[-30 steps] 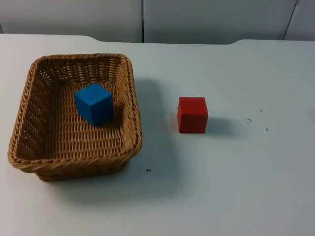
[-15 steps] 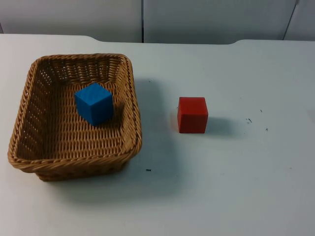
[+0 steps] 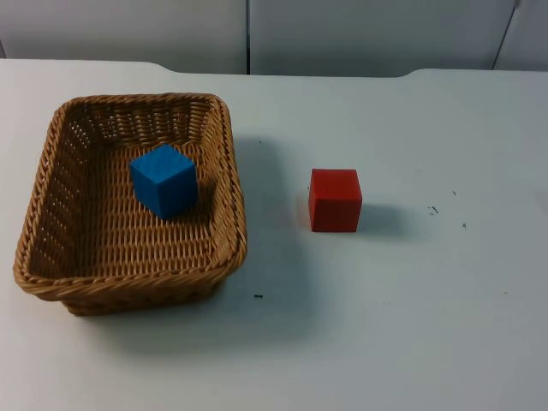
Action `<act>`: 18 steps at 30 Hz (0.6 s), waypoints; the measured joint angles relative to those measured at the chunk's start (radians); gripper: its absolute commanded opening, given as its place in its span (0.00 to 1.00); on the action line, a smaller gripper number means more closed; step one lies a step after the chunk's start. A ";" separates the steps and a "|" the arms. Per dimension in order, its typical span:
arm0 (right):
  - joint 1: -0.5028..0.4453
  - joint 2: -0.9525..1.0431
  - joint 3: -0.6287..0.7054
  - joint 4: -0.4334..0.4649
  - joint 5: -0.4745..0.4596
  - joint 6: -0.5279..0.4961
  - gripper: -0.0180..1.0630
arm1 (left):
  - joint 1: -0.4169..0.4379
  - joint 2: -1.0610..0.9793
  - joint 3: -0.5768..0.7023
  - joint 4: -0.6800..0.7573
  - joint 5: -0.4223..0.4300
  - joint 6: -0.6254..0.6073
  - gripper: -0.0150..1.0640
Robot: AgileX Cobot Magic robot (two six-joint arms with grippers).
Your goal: Pick up the basket with the left hand and place the blue cube into the basket with the right hand.
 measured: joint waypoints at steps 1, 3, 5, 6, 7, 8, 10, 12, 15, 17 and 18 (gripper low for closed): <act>0.000 0.000 0.000 0.000 0.000 0.000 0.98 | 0.000 0.000 0.000 0.010 0.000 -0.012 0.90; 0.000 0.000 0.000 0.000 0.000 0.000 0.98 | 0.000 0.000 0.000 0.015 0.000 -0.017 0.90; 0.000 0.000 0.000 0.000 0.000 0.000 0.98 | 0.000 0.000 0.000 0.019 0.000 -0.029 0.90; 0.000 0.000 0.000 0.000 0.000 0.000 0.98 | 0.000 0.000 0.000 0.019 0.000 -0.029 0.90; 0.000 0.000 0.000 0.000 0.000 0.000 0.98 | 0.000 0.000 0.000 0.019 0.000 -0.029 0.90; 0.000 0.000 0.000 0.000 0.000 0.000 0.98 | 0.000 0.000 0.000 0.021 0.000 -0.029 0.90; 0.000 0.000 0.000 0.000 0.000 0.000 0.98 | 0.000 0.000 0.000 0.020 0.000 -0.029 0.90; 0.000 0.000 0.000 0.000 0.000 0.000 0.98 | 0.000 0.000 0.000 0.021 0.000 -0.029 0.90; 0.000 0.000 0.000 0.000 0.000 0.000 0.98 | 0.000 0.000 0.000 0.021 0.000 -0.029 0.90; 0.000 0.000 0.000 0.000 0.000 0.000 0.98 | 0.000 0.000 0.000 0.021 0.000 -0.029 0.90; 0.000 0.000 0.000 0.000 0.000 0.000 0.98 | 0.000 0.000 0.000 0.021 0.000 -0.029 0.90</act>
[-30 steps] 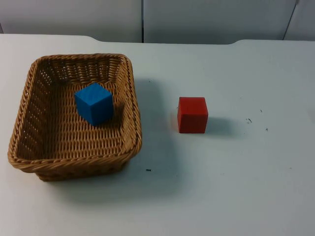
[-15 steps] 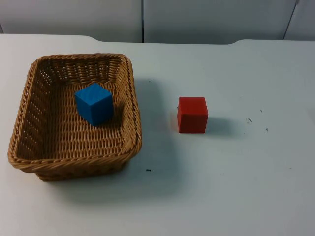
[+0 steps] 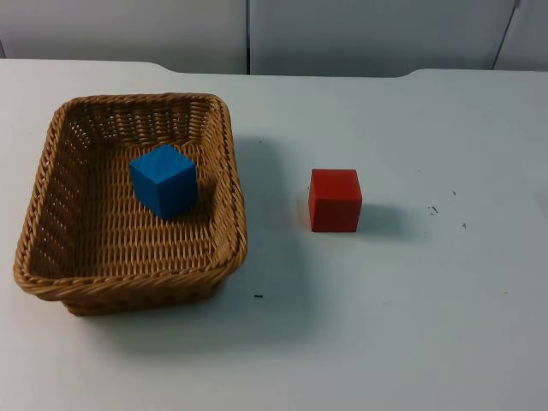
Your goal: Pick up the basket with the left hand and place the blue cube into the basket with the right hand.
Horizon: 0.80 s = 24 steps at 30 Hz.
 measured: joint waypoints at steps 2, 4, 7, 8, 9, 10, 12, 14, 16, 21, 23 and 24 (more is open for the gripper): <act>0.000 0.000 0.000 0.000 0.000 0.000 0.98 | 0.000 0.000 0.000 0.000 0.000 0.000 0.90; 0.000 0.000 0.000 0.000 0.000 0.000 0.98 | 0.000 0.000 0.000 0.000 0.000 0.000 0.90; 0.000 0.000 0.000 0.000 0.000 0.000 0.98 | 0.000 0.000 0.000 0.000 0.000 0.000 0.90; 0.000 0.000 0.000 0.000 0.000 0.000 0.98 | 0.000 0.000 0.000 0.000 0.000 0.000 0.90; -0.003 0.000 0.000 0.000 0.000 0.000 0.98 | 0.000 0.000 0.000 0.000 0.000 0.000 0.90; -0.015 0.000 0.000 0.000 0.000 0.000 0.98 | 0.000 0.000 0.000 0.000 0.000 0.000 0.90; -0.032 0.000 0.000 0.000 0.000 0.000 0.98 | 0.000 0.000 0.000 0.000 0.000 0.000 0.90; -0.087 0.000 0.000 0.000 0.000 0.000 0.98 | 0.000 0.000 0.000 0.000 0.000 0.000 0.90; -0.156 0.000 0.000 0.000 0.000 0.000 0.98 | 0.000 0.000 0.000 0.000 0.000 0.000 0.90; -0.353 0.000 0.000 0.000 0.000 0.000 0.98 | 0.000 0.000 0.000 0.000 0.000 0.000 0.90; -0.396 0.000 0.000 0.000 0.000 0.000 0.98 | 0.000 0.000 0.000 0.000 0.000 0.000 0.90; -0.431 0.000 0.000 0.000 0.000 0.000 0.98 | 0.000 0.000 0.000 0.000 0.000 0.000 0.90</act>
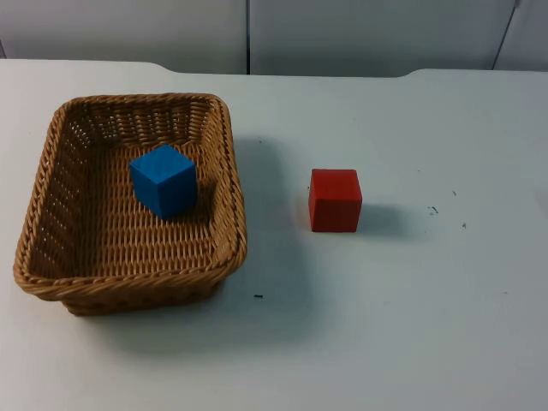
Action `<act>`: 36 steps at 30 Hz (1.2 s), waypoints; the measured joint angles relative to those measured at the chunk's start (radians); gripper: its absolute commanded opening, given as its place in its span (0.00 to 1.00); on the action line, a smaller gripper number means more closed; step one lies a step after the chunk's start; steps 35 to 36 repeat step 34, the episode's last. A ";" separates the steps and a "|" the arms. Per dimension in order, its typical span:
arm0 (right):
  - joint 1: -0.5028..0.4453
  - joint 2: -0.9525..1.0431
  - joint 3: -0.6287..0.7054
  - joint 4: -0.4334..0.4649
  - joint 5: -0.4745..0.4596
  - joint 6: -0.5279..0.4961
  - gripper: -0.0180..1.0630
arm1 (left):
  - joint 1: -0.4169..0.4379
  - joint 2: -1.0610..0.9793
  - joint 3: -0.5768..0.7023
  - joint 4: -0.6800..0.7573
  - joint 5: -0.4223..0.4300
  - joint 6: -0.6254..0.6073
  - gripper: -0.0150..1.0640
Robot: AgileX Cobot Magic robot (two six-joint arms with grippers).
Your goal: Pick up the basket with the left hand and place the blue cube into the basket with the right hand.
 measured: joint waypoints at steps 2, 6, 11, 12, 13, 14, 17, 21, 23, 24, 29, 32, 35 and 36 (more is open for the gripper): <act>-0.075 0.000 0.000 0.000 0.000 0.000 0.98 | 0.000 0.000 0.000 0.000 0.000 0.000 0.90; -0.175 0.000 0.000 0.000 0.000 0.000 0.98 | -0.014 0.000 0.000 0.002 0.000 0.000 0.90; -0.272 0.000 0.000 0.000 0.000 0.000 0.98 | -0.069 0.000 0.000 0.002 0.000 0.000 0.90; -0.272 0.000 0.000 0.000 0.000 0.000 0.98 | -0.069 0.000 0.000 0.002 0.000 0.000 0.90; -0.311 0.000 0.000 0.000 0.000 0.000 0.98 | -0.071 0.000 0.000 0.002 0.000 0.000 0.90; -0.334 0.000 0.000 0.000 0.000 0.000 0.98 | -0.071 0.000 0.000 0.002 0.000 0.000 0.90; -0.372 0.000 0.000 0.000 0.000 0.000 0.98 | -0.071 0.000 0.000 0.002 0.000 0.000 0.90; -0.418 0.000 0.000 0.000 0.000 0.000 0.98 | -0.071 0.000 0.000 0.002 0.000 0.000 0.90; -0.427 0.000 0.000 0.000 0.000 0.000 0.98 | -0.071 0.000 0.000 0.002 0.000 0.000 0.90; -0.429 0.000 0.000 0.000 0.000 0.000 0.98 | -0.071 0.000 0.000 0.002 0.000 0.000 0.90; -0.431 0.000 0.000 0.000 0.000 0.000 0.98 | -0.071 0.000 0.000 0.002 0.000 0.000 0.90; -0.431 0.000 0.000 0.000 0.000 0.000 0.98 | -0.071 0.000 0.000 0.002 0.000 0.000 0.90; -0.431 0.000 0.000 0.000 0.000 0.000 0.98 | -0.071 0.000 0.000 0.007 0.000 0.000 0.90; -0.431 0.000 0.000 0.000 0.000 0.000 0.98 | -0.071 0.000 0.000 0.007 0.000 0.000 0.90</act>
